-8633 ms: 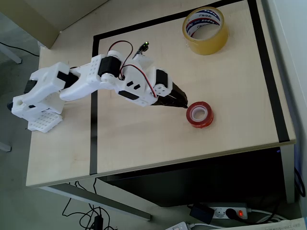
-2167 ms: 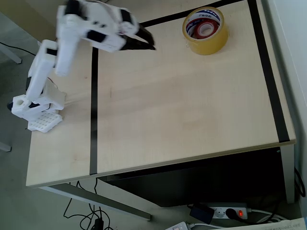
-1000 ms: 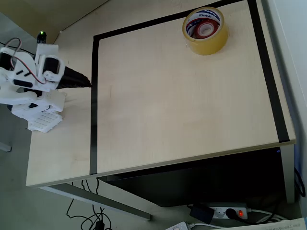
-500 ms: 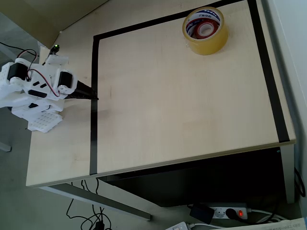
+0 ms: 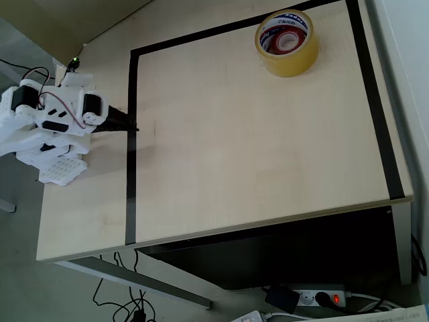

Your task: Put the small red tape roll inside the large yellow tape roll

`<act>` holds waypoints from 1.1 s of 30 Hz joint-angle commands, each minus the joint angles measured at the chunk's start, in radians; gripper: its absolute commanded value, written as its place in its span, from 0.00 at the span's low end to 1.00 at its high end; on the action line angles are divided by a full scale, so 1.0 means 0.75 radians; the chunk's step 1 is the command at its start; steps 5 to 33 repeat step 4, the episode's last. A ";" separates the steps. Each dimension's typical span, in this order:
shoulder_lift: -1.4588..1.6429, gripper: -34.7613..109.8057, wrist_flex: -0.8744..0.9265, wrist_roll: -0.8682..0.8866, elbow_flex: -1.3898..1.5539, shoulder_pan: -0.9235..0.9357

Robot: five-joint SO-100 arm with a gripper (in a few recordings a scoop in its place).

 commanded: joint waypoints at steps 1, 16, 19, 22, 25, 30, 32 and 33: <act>0.004 0.24 0.047 0.065 0.137 -0.020; 0.004 0.24 0.047 0.065 0.137 -0.037; 0.004 0.24 0.047 0.065 0.137 -0.037; 0.004 0.24 0.047 0.065 0.137 -0.037; 0.004 0.24 0.047 0.065 0.137 -0.037; 0.004 0.24 0.047 0.065 0.137 -0.037; 0.004 0.24 0.047 0.065 0.137 -0.037; 0.004 0.24 0.047 0.065 0.137 -0.037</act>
